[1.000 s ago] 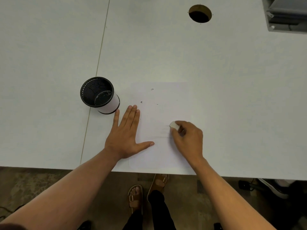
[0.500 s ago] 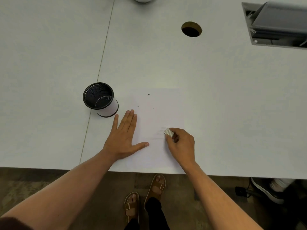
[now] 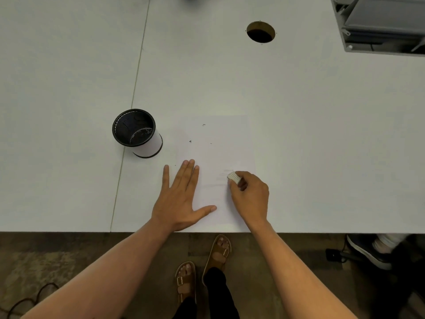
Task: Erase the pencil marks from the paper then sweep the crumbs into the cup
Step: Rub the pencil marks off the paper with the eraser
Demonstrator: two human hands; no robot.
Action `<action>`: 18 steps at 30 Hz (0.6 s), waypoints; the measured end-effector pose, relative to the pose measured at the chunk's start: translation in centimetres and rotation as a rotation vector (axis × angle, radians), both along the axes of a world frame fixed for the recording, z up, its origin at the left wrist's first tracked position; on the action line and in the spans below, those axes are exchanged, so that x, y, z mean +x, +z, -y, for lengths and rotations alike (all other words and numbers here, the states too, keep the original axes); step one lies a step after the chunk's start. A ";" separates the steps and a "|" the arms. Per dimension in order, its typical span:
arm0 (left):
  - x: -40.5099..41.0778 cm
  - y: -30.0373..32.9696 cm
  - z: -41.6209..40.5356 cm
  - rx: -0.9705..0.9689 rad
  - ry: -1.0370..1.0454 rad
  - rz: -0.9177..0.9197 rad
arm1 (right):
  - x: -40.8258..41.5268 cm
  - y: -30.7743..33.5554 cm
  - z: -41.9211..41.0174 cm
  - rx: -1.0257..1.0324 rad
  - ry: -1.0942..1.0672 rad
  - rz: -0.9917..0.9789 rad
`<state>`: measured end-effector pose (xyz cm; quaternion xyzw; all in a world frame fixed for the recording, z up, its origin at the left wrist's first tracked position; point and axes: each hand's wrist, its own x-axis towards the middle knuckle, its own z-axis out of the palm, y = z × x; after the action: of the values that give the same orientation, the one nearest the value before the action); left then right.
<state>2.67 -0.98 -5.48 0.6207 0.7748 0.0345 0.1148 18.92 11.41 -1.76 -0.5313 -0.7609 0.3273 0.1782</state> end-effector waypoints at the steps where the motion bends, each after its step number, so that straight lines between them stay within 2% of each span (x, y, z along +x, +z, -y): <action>1: 0.1 0.0 0.0 0.000 -0.004 -0.003 | -0.1 0.0 0.6 -0.005 -0.008 0.002; 6: -0.1 -0.1 0.1 -0.003 -0.034 0.002 | -1.7 0.0 4.6 -0.079 0.208 0.045; 8: -0.1 -0.1 0.1 -0.001 -0.031 -0.002 | -1.4 0.0 3.8 -0.067 0.172 0.050; 11: 0.1 0.0 0.1 0.018 -0.022 -0.006 | -0.4 -0.1 0.9 0.000 -0.051 0.007; 13: 0.1 0.0 0.1 0.013 -0.018 -0.013 | -0.7 0.2 0.8 0.012 -0.126 -0.008; 18: 0.0 -0.1 0.1 0.021 -0.028 0.002 | -2.3 0.3 5.1 -0.086 0.069 0.018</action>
<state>2.63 -1.06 -5.54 0.6325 0.7657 0.0417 0.1096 16.65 6.27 -1.49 -0.5149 -0.7654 0.3608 0.1371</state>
